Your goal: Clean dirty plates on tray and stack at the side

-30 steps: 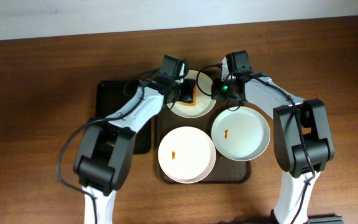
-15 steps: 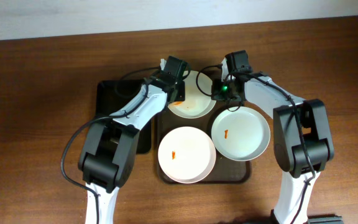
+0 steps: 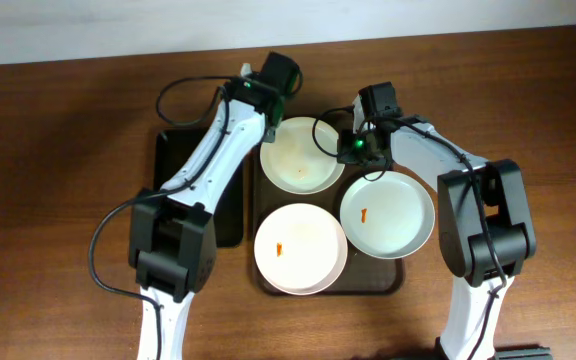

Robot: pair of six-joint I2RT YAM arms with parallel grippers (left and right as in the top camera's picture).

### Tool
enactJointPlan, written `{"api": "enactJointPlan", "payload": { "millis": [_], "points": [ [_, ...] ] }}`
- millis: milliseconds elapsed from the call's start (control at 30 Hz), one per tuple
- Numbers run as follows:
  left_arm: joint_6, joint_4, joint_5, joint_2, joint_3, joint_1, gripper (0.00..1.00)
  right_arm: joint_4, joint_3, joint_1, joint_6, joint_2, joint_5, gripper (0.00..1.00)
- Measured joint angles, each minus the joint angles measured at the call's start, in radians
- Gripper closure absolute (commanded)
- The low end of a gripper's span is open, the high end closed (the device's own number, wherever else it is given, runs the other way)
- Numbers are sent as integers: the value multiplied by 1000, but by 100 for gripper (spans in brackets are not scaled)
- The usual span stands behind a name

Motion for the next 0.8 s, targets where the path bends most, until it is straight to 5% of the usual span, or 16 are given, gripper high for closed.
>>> {"api": "enactJointPlan", "payload": {
  "millis": [367, 433, 500, 533, 800],
  "points": [
    [31, -282, 312, 0, 63, 222, 99, -71, 0, -7, -117, -49, 27, 96],
    [53, -264, 380, 0, 27, 290, 85, -71, 0, -7, -126, -66, 31, 96],
    [80, -241, 436, 0, -12, 320, 56, -75, 0, -7, -133, -73, 34, 96],
    [88, -240, 456, 0, -27, 326, 0, -76, 0, -7, -135, -74, 34, 96],
    [130, -303, 526, -69, -42, 376, 0, -272, 68, -7, -165, -83, -34, 96]
  ]
}}
